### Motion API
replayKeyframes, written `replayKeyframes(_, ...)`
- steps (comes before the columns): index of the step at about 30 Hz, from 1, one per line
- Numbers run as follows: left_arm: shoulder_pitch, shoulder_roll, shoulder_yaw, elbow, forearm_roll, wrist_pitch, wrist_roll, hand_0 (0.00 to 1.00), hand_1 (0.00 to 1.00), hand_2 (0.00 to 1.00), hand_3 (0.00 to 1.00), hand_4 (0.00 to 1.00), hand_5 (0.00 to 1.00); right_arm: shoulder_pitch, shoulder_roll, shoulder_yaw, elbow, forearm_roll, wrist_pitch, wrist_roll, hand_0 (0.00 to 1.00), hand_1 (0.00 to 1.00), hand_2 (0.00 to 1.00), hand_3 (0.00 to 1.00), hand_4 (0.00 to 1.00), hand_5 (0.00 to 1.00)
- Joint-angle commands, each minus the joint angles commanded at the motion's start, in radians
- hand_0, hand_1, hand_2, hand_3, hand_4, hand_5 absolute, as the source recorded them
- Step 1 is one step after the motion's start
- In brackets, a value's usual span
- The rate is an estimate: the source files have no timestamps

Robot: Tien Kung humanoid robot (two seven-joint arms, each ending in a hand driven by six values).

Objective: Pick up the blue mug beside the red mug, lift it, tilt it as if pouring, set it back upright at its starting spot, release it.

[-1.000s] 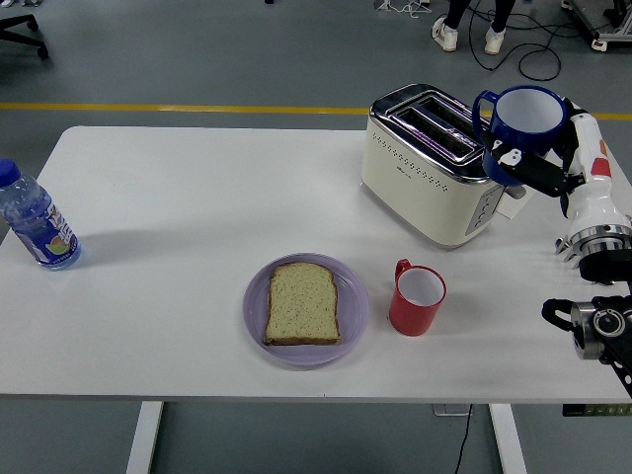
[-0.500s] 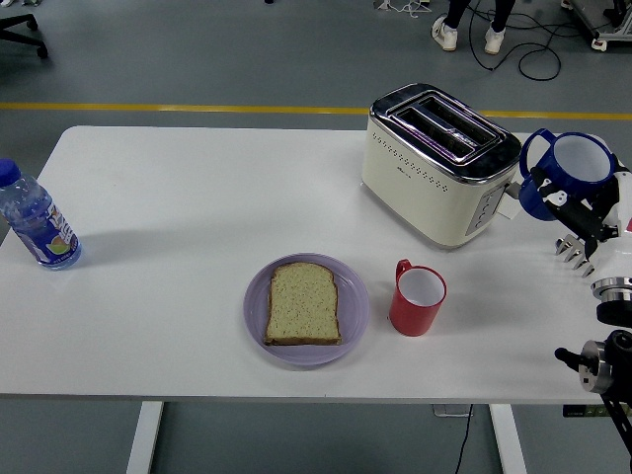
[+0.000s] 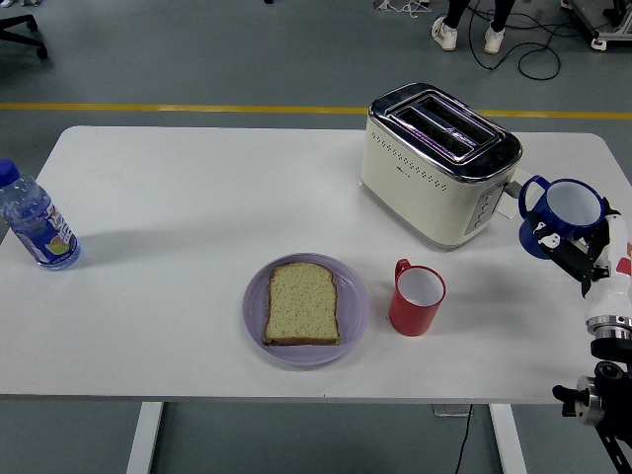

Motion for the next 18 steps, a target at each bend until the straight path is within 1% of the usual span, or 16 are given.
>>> replayKeyframes(3,0.002,0.000,0.004,0.000,0.000,0.000,0.000,0.633,0.644,0.653,0.505,0.240,0.856,-0.001,0.005,-0.027,-0.048,0.017,-0.002,0.017,0.433,0.414,0.564,0.555,0.585,0.002)
replayKeyframes(6,0.003,-0.001,0.007,0.000,0.001,0.000,0.000,0.633,0.644,0.653,0.505,0.240,0.856,-0.007,0.010,-0.051,-0.089,0.033,0.006,0.032,0.433,0.414,0.564,0.555,0.585,0.002)
replayKeyframes(12,0.008,-0.003,0.013,0.000,-0.003,0.000,0.000,0.633,0.644,0.653,0.505,0.241,0.857,-0.012,0.023,-0.080,-0.141,0.049,0.017,0.044,0.436,0.417,0.566,0.554,0.589,0.002)
replayKeyframes(13,0.008,-0.004,0.014,0.000,-0.004,0.000,0.000,0.633,0.644,0.653,0.505,0.241,0.857,-0.012,0.024,-0.085,-0.150,0.052,0.021,0.045,0.438,0.416,0.568,0.554,0.605,0.002)
replayKeyframes(18,0.010,-0.004,0.021,0.000,-0.006,0.000,0.001,0.633,0.644,0.653,0.505,0.241,0.857,-0.001,0.032,-0.104,-0.195,0.067,0.029,0.050,0.438,0.416,0.568,0.554,0.605,0.002)
